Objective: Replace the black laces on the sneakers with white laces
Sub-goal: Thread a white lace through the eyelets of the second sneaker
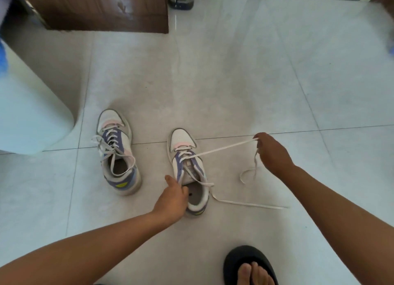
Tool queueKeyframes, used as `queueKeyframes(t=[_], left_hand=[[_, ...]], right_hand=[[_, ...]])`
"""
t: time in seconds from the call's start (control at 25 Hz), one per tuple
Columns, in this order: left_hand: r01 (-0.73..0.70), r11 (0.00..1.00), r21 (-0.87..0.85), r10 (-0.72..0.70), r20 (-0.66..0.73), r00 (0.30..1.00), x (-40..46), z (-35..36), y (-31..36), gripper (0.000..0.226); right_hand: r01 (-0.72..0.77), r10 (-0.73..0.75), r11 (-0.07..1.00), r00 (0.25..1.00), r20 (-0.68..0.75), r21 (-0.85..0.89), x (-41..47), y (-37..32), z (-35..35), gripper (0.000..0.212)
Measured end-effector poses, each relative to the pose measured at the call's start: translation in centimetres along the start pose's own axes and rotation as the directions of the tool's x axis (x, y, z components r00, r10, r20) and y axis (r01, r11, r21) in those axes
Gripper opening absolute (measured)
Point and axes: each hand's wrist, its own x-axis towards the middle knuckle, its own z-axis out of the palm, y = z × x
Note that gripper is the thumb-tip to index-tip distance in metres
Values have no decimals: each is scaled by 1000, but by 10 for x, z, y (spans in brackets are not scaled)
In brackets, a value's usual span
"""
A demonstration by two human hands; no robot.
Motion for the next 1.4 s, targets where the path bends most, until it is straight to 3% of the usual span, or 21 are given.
queueKeyframes(t=[0.12, 0.2, 0.28, 0.48, 0.68, 0.84, 0.92, 1.0, 1.04, 1.08, 1.12, 1.2, 1.28, 1.32, 1.4], left_hand=[[6, 1000, -14, -6, -23, 1000, 1, -2, -3, 46], [5, 1000, -19, -5, -26, 1000, 1, -3, -3, 44], [8, 1000, -22, -8, -25, 1000, 1, -2, -3, 41], [-17, 999, -49, 16, -21, 1000, -1, -4, -4, 18], [-32, 997, -65, 31, -21, 999, -2, -7, -3, 15], [-31, 996, -83, 30, -10, 999, -3, -8, -3, 15], [-26, 996, -86, 25, -14, 1000, -2, -9, -3, 16], [-23, 996, -81, 21, -22, 1000, -1, -8, -3, 17], [-23, 997, -77, 21, -25, 999, 0, -8, -3, 16], [-23, 997, -76, 21, -26, 999, 0, -7, -3, 16], [-23, 997, -78, 21, -26, 999, 0, -7, -3, 16], [-23, 997, -80, 21, -24, 999, 1, -6, -3, 15], [-16, 996, -82, 14, -25, 1000, 1, -6, -3, 16], [-12, 996, -84, 10, -25, 1000, 1, -5, -2, 17], [-8, 997, -80, 7, -16, 1000, 1, -2, 1, 19]], right_hand=[[-241, 275, 890, 961, -35, 388, 11, 32, -19, 27], [-338, 449, 633, 893, 25, 697, 13, 46, -30, 23], [-367, 551, 370, 826, 117, 853, 11, 60, -39, 18], [-417, 666, 141, 711, 225, 898, 11, 81, -45, 12], [-424, 733, -72, 592, 336, 903, 9, 103, -56, 19], [-465, 827, -130, 435, 355, 875, 4, 124, -61, 28], [-534, 878, -74, 366, 309, 842, -1, 138, -56, 31], [-645, 892, 42, 369, 263, 763, -6, 141, -48, 28], [-737, 891, 224, 420, 173, 638, -8, 139, -41, 25], [-779, 851, 424, 517, 89, 462, -14, 127, -34, 22], [-782, 818, 544, 575, 18, 304, -17, 116, -24, 23], [-560, 577, 811, 814, -70, 167, -26, 78, 3, 23], [-249, 256, 955, 966, -23, 161, -32, 27, 34, 23], [-101, 95, 981, 995, 43, 164, -34, -1, 48, 27], [178, -201, 964, 975, 99, 199, -28, -50, 68, 34]])
